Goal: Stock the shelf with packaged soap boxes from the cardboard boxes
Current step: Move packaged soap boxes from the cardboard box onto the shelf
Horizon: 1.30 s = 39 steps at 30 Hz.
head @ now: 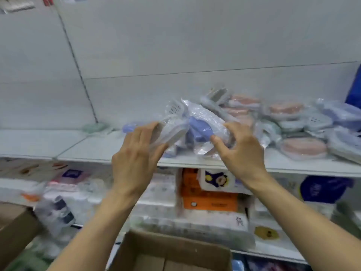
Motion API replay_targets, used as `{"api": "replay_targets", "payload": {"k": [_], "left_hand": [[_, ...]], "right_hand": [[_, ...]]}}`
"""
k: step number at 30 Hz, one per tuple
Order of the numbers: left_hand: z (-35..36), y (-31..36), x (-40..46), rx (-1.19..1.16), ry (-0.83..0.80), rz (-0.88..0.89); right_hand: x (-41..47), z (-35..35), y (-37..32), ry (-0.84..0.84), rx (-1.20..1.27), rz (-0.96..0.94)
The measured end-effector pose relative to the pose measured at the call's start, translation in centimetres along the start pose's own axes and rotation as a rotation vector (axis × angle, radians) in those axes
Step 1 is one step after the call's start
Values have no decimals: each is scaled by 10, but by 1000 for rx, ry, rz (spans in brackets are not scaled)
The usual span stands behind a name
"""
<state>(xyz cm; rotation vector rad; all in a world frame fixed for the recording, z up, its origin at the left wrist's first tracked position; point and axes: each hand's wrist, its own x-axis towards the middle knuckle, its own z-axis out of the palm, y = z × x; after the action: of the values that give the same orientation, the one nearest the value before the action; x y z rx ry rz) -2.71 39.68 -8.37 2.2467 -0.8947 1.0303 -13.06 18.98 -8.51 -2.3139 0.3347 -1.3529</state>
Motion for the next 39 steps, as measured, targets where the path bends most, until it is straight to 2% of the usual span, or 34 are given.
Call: {"api": "replay_targets", "payload": {"k": [4, 9, 16, 23, 28, 33, 39], "left_hand": [[-75, -103, -45, 72, -79, -4], [-160, -221, -107, 111, -139, -152], [-222, -345, -146, 186, -177, -346], [-243, -478, -169, 233, -201, -454], [-231, -602, -156, 261, -265, -505], [-224, -713, -147, 222, -329, -570], [-221, -850, -157, 138, -372, -731]], "right_hand": [[-50, 66, -102, -74, 63, 19], [-104, 146, -223, -183, 108, -15], [-136, 248, -334, -307, 159, -60], [-149, 373, -407, -425, 216, -81], [-150, 494, -459, -518, 254, -33], [-143, 593, -499, -603, 234, 8], [-149, 701, -551, -736, 221, 63]]}}
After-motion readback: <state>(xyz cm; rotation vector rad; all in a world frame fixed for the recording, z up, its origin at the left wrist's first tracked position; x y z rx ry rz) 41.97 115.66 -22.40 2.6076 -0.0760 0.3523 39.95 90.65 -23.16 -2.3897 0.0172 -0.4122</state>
